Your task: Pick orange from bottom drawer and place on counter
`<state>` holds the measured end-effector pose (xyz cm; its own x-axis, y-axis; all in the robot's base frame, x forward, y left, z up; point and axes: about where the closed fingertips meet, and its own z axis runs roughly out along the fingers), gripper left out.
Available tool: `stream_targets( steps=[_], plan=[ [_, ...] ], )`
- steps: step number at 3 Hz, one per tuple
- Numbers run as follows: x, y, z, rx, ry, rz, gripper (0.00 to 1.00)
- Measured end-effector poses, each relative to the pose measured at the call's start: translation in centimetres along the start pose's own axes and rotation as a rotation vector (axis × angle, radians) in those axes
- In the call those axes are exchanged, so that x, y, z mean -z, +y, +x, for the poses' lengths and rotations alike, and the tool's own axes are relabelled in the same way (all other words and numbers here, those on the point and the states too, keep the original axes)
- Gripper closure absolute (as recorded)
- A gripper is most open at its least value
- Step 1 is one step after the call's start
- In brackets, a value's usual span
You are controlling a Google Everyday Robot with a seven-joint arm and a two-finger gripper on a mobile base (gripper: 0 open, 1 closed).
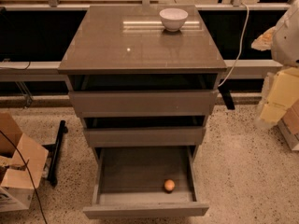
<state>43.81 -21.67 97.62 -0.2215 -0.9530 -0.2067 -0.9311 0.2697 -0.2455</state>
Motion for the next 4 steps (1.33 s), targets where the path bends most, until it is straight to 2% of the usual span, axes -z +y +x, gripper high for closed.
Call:
stream_targets(
  steps=[2,3,4],
  plan=[
    [-0.3,-0.7,0.2,0.018,-0.049,0.016,0.00],
    [0.1,-0.6,0.2,0.023,-0.020,0.032,0.00],
    [-3.7,-0.2,0.4,-0.004,-0.046,0.007,0.00]
  ],
)
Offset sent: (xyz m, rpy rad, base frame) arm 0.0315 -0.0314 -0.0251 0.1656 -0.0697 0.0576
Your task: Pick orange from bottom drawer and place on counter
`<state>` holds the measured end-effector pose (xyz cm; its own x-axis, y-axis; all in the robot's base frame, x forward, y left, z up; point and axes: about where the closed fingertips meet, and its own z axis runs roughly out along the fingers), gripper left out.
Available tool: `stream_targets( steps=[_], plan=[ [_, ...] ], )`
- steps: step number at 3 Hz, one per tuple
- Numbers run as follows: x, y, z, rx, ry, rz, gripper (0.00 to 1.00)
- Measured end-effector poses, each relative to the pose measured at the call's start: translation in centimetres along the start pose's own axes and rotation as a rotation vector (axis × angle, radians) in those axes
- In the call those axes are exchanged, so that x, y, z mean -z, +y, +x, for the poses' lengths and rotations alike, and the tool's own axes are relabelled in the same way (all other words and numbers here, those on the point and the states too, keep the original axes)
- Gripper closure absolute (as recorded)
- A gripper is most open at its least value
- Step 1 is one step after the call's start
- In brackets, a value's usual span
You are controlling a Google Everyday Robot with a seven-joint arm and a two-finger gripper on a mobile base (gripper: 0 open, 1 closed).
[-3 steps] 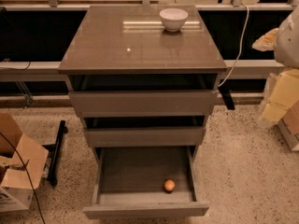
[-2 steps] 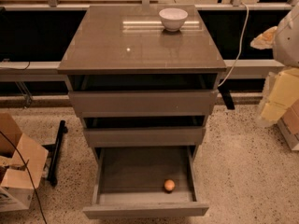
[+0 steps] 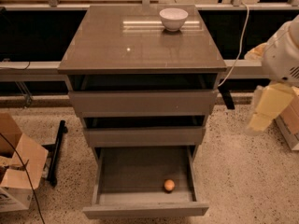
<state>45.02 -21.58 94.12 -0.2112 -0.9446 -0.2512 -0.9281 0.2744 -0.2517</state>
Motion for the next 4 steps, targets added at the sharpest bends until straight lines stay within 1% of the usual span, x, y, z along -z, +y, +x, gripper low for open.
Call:
stream_targets(
  steps=[1,2,3,4],
  plan=[
    [-6.4,-0.5,0.9,-0.030,-0.085,-0.023,0.00],
    [-12.4,-2.0,3.9,-0.092,-0.184,-0.046,0.00],
    [-15.4,-2.0,4.8,-0.108,-0.206,-0.083,0.00],
    [-17.0,-1.4,4.7,-0.147,-0.145,-0.053,0.00]
  ],
)
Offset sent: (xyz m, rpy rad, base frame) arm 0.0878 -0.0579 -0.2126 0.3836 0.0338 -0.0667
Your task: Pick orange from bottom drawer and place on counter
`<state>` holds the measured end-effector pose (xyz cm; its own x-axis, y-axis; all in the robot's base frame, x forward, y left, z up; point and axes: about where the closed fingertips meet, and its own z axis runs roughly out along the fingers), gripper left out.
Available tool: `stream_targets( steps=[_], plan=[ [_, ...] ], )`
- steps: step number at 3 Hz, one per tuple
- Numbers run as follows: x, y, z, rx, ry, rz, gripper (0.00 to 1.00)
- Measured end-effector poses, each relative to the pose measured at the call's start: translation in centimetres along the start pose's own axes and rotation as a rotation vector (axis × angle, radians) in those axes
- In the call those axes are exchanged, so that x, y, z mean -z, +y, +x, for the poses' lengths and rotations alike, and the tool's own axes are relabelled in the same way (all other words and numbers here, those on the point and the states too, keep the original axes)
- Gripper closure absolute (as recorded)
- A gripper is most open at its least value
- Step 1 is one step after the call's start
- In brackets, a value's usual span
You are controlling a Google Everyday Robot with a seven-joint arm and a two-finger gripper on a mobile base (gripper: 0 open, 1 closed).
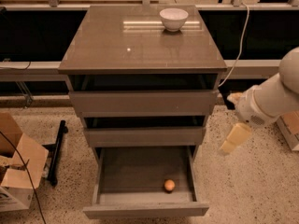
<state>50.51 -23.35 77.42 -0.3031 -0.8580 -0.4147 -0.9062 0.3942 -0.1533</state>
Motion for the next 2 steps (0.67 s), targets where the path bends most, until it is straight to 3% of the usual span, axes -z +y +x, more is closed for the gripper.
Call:
stream_targets(
  steps=[1,2],
  plan=[
    [-4.5,-0.4,2.1,-0.029,-0.017,0.023,0.00],
    [-10.2,-2.1,5.9,-0.099,-0.103,0.035,0.00]
  ],
)
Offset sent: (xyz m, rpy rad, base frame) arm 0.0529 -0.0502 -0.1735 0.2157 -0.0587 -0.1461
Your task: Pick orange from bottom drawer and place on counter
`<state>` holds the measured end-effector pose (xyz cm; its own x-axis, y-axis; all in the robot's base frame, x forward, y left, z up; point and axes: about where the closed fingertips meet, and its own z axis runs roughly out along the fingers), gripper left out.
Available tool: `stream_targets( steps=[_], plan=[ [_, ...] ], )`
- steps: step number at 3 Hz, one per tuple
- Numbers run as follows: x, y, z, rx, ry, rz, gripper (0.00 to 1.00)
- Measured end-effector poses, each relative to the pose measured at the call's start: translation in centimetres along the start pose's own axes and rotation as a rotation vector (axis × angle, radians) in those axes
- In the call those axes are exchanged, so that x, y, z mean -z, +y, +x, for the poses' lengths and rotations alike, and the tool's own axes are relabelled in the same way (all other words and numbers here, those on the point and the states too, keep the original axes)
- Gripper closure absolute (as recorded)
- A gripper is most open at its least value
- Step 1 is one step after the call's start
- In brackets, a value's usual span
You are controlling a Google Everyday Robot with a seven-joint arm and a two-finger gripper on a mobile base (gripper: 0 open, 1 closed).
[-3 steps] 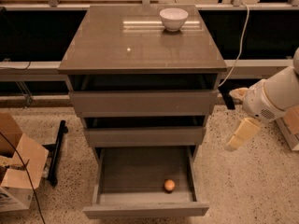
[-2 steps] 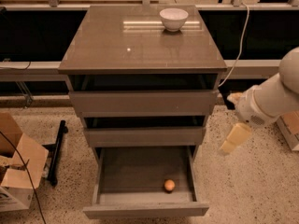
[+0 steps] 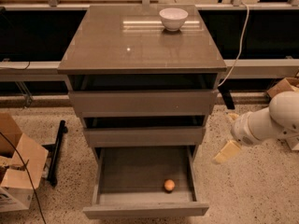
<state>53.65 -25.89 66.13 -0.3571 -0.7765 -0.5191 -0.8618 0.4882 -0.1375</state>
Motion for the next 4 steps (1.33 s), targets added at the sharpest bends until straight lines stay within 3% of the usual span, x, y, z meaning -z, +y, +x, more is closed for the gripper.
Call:
stream_targets(
  steps=[1,2,3,4],
  plan=[
    [-0.5,0.8,-0.2,-0.001,-0.002,-0.017,0.00],
    [-4.3,1.8,-0.2,-0.050,-0.075,-0.042,0.00],
    [-10.7,2.8,-0.2,-0.098,-0.181,-0.088,0.00],
    [-18.2,4.0,1.9,-0.189,-0.201,-0.182,0.00]
  ],
)
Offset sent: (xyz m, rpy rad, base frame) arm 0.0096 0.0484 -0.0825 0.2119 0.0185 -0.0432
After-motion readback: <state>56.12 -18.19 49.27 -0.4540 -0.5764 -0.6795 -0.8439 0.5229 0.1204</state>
